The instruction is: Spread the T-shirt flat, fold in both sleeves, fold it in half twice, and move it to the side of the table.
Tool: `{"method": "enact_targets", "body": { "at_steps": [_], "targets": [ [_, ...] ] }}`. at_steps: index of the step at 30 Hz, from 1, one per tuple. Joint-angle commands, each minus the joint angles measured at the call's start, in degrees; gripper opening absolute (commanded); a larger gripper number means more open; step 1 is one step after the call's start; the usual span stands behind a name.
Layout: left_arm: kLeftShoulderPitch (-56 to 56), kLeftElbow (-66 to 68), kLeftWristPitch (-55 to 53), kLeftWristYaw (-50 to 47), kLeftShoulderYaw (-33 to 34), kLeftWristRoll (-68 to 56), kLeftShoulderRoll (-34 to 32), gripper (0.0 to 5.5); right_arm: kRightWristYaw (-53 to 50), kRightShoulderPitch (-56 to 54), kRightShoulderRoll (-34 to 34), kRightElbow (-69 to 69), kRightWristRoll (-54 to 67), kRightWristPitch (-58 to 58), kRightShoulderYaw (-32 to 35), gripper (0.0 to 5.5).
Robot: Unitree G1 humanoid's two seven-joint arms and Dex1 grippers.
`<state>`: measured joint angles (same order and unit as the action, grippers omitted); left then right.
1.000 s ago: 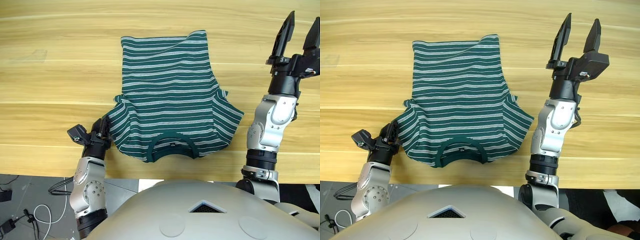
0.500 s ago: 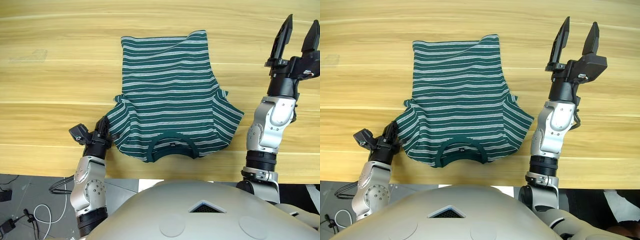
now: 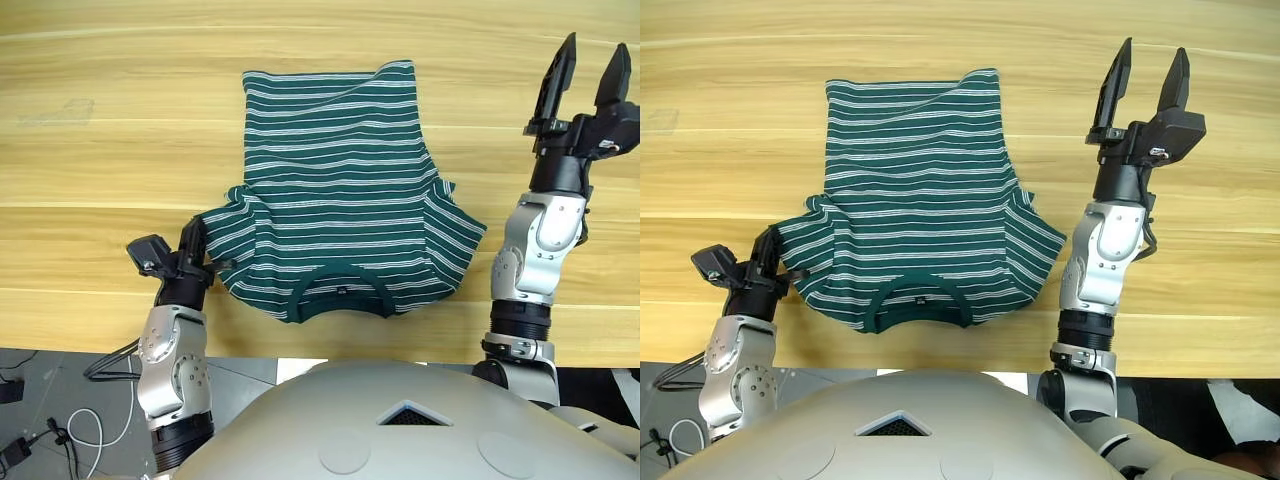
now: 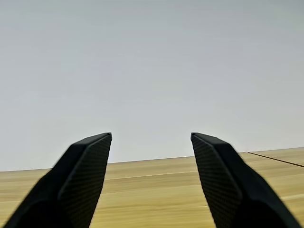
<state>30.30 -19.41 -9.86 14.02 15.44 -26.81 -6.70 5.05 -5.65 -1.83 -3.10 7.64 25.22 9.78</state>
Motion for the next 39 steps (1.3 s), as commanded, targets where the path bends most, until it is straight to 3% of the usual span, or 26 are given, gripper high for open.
{"method": "enact_targets", "body": {
  "at_steps": [1,12,24,39],
  "targets": [
    [-0.4,-0.9,0.1,0.1,-0.2,0.8,-0.4,0.02,-0.3,-0.9,-0.4,-0.6,-0.6,0.7,-0.3,3.1],
    [2.0,-4.3,3.4,3.5,-6.5,8.9,-3.6,0.02,-0.1,-0.8,-0.9,-1.5,-0.7,1.0,-0.7,3.1],
    [2.7,-5.4,8.0,5.4,-8.3,11.5,-4.5,0.02,-0.1,-0.9,-1.0,-2.5,-0.7,1.2,-1.1,3.1],
    [6.8,-3.7,20.4,11.9,-18.8,23.9,-11.2,0.02,-0.1,-1.0,-1.1,-3.0,-0.7,1.5,-1.3,3.1]
  ]
}}
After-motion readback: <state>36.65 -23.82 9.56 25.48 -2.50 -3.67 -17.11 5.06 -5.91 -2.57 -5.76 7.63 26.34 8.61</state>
